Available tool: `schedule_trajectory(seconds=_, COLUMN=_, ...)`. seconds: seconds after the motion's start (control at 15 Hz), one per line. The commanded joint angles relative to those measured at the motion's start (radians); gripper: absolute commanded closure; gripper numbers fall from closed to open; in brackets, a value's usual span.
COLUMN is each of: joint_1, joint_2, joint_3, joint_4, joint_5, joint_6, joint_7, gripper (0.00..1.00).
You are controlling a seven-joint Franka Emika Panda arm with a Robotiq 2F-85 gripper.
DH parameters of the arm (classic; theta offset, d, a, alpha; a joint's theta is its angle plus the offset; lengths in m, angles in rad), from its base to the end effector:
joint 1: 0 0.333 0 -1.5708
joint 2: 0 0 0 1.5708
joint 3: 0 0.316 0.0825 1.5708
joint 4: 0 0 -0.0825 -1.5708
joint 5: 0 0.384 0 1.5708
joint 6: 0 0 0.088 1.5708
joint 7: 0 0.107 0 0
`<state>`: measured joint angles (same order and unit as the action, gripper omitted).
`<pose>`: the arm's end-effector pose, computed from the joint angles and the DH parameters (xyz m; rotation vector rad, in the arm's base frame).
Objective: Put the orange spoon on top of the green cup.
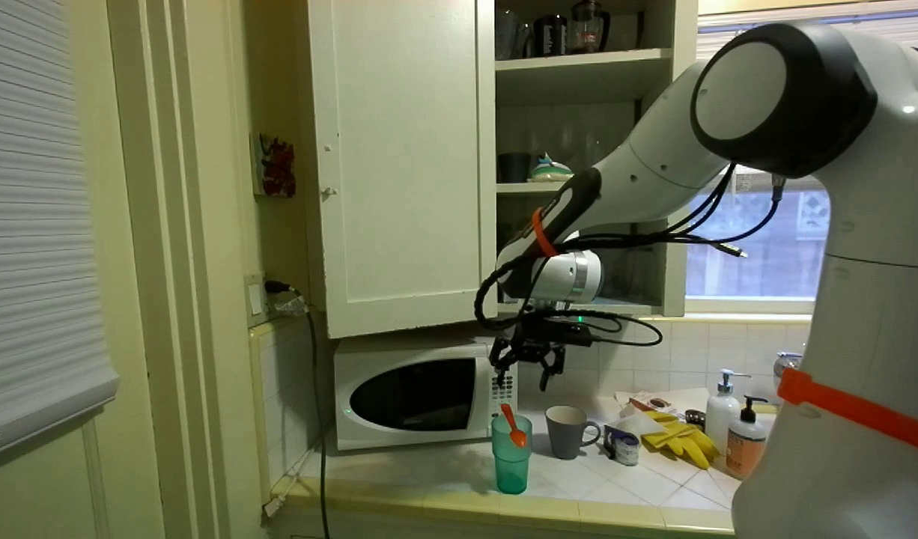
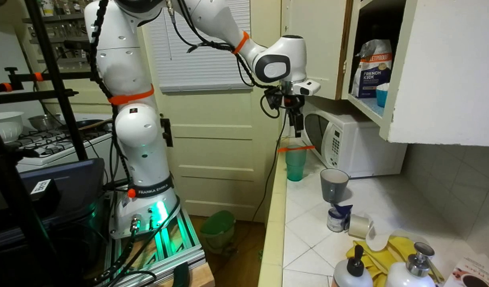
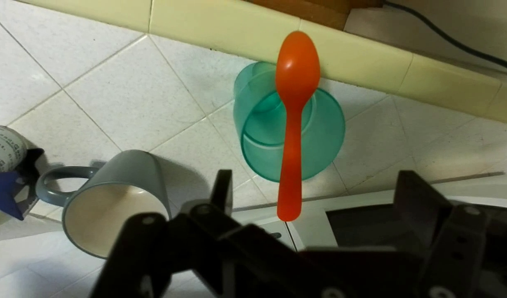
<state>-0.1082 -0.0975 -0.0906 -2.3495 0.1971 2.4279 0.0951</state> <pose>0.4971 -0.0997 0.3877 -2.9186 0.6407 -0.2727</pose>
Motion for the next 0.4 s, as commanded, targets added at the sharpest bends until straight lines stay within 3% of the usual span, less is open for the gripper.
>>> schedule_trajectory(seconds=0.0, joint_1=0.004, joint_2=-0.011, joint_3=-0.004, joint_4=-0.005, joint_5=-0.005, joint_6=-0.004, joint_7=0.003, gripper=0.00)
schedule_trajectory(seconds=0.33, joint_1=0.004, joint_2=-0.031, joint_3=-0.004, joint_4=-0.018, joint_5=-0.011, joint_6=-0.004, joint_7=0.005, gripper=0.00)
